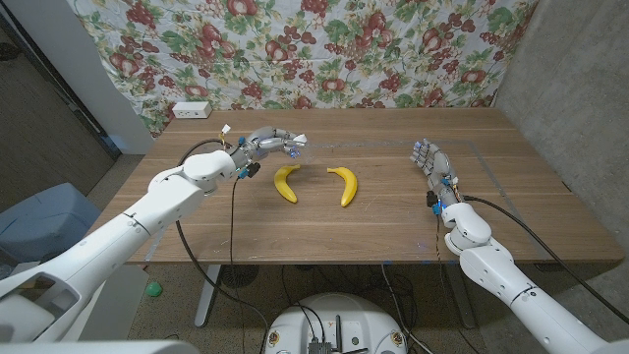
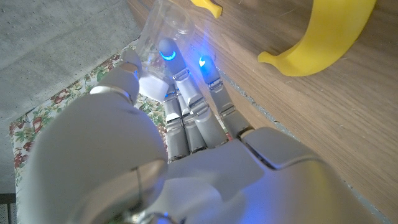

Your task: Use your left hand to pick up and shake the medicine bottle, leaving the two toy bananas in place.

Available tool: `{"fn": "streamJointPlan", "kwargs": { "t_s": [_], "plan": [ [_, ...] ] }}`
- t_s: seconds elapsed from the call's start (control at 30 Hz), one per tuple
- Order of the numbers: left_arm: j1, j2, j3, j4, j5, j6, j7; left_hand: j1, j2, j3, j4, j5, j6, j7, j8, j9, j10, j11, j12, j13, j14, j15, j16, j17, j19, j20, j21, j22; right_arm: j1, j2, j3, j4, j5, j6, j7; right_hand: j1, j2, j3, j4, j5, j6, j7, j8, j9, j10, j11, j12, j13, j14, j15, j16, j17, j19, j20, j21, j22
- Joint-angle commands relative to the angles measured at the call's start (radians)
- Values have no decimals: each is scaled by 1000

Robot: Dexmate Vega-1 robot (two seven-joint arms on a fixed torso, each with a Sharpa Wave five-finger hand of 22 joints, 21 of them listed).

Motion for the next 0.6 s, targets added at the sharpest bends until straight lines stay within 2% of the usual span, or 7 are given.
{"fn": "streamJointPlan", "kwargs": {
  "t_s": [0.03,0.23,0.6],
  "plan": [
    [77,-59,-49,36,1,-174,87,134,135,19,8,6,152,-59,7,95,285,-180,7,310,5,-4,0,5,-7,-135,7,2,-5,1,1,-4,2,3,-1,-3,-9,-4,-2,4,5,1,1,2,10,2,-2,1,12,-3,-4,-1,8,-1,-1,6],
    [134,-126,-83,55,30,-311,191,134,135,20,9,6,153,-57,5,94,285,-182,3,306,5,-4,-3,5,-10,-135,10,1,-3,0,0,1,1,7,5,-3,-9,-4,-2,4,4,1,1,2,10,2,-2,1,12,-3,-4,-2,8,0,-4,6],
    [186,-232,-114,86,97,-459,337,135,134,22,8,7,154,-57,2,94,287,-184,2,307,6,-4,-7,7,-14,-134,15,0,-4,-3,4,1,5,14,13,-3,-9,-4,-2,4,4,1,1,2,10,3,-2,1,12,-3,-5,-2,10,0,-8,6]
  ]
}}
